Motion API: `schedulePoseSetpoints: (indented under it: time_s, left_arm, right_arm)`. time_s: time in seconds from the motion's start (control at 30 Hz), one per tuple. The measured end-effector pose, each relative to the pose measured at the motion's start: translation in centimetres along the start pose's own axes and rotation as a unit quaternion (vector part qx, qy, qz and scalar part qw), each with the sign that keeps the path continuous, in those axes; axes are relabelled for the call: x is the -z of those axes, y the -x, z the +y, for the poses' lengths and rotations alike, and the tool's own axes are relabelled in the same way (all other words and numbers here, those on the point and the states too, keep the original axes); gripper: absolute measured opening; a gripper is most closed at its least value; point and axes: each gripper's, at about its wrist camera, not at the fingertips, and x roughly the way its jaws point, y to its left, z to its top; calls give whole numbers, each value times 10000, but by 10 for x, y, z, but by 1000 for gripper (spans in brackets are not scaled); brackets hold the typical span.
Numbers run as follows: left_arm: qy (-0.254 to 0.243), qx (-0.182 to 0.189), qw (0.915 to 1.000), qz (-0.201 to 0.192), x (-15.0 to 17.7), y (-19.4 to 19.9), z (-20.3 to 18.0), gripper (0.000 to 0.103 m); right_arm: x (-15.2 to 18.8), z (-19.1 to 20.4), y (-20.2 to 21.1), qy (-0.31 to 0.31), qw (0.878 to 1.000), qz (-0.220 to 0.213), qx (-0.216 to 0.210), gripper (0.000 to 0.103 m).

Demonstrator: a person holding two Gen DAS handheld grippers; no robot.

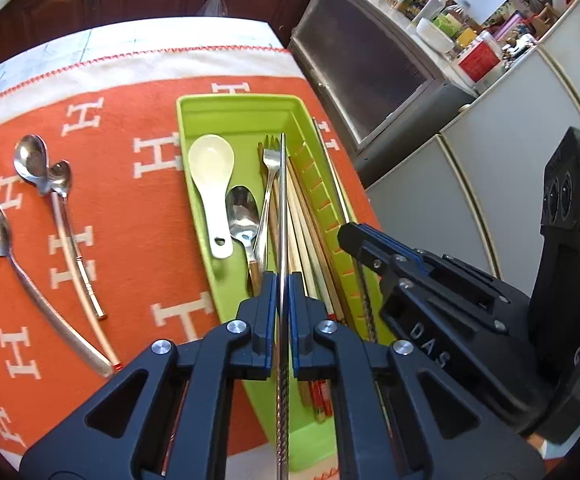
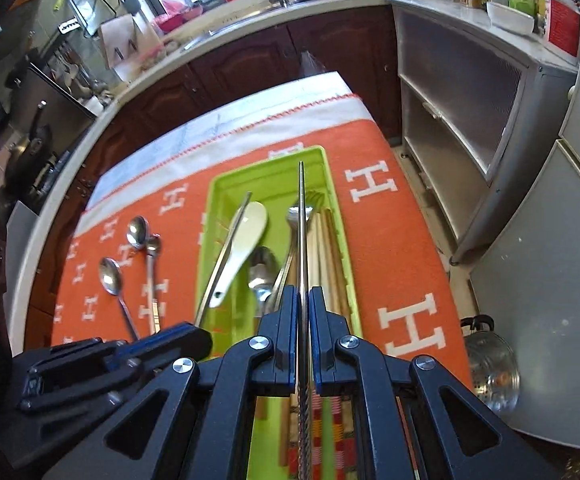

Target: Organize utensils

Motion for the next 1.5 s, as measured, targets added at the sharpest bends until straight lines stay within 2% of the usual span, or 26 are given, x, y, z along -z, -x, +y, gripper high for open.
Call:
schedulePoseSetpoints:
  time_s: [0.2,0.33,0.6,0.8,0.97,1.3,1.43,1.5]
  left_arm:
    - [-1,-45,9999,106,-4,-21,1,4]
    - [-23,-37,9999,167,-3,-22,4,4]
    - [-297,-44,9995,126,13,11,9,4]
    - [-554,-400,9976,-109,30,47,28,5]
    - [-542,-627,9958,-399,48,84,60,25]
    - [76,-828,9940,-710,78,130,147,28]
    - [364,-837,9921,-860,76,138,182,43]
    - [483,-850,9912,-898,71,136,198,43]
  right_arm:
    - [-1,-7,-32,-126,9991,387,-76,6]
    - [2,-10,-35,-215,9990,375,-142,8]
    - [11,0,-20,-204,9990,285,-269,8]
    - [22,12,-7,-162,9988,222,-416,8]
    - [31,29,4,-76,9978,161,-637,8]
    - [40,93,21,429,9936,179,-1033,8]
    - [43,122,18,658,9907,256,-1165,12]
    - [46,137,12,776,9888,332,-1232,14]
